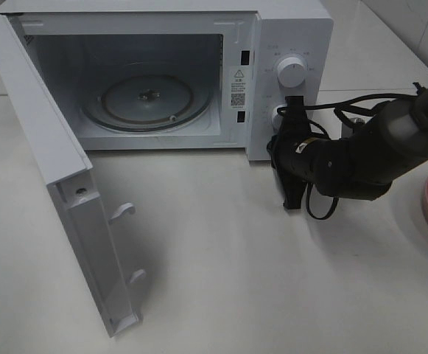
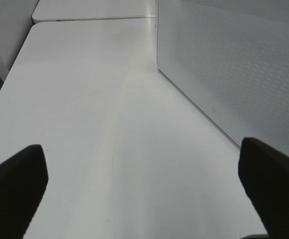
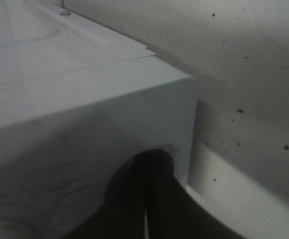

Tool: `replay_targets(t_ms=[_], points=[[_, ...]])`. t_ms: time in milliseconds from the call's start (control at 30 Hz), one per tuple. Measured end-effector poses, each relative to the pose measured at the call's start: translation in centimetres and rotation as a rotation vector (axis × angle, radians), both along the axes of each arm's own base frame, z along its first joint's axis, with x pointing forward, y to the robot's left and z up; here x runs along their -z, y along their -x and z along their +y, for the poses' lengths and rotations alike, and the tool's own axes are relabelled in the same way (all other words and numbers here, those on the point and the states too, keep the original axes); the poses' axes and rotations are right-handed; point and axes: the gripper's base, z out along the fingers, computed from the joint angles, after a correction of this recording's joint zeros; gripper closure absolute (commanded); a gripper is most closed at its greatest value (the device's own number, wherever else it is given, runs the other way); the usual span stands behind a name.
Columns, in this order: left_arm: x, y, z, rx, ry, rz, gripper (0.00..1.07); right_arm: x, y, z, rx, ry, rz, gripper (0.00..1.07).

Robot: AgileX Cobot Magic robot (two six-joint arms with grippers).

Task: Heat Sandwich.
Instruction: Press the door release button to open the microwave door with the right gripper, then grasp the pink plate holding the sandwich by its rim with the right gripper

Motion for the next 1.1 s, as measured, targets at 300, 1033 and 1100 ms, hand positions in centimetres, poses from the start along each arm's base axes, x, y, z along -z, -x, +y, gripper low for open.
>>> replay_targets(t_ms=[300,1033,1100], points=[[0.0,0.0,0.0,0.0,0.0,0.0,0.05,-0.6,0.5,-0.5,-0.034,0.013,-0.009,1.06],[0.0,0.0,0.0,0.0,0.0,0.0,0.05,-4.9,4.1,-1.4,-0.188,0.113,0.108,1.04],[0.0,0.0,0.0,0.0,0.0,0.0,0.05,-5.7,4.7,-1.4,-0.275,0.194,0.134,1.04]])
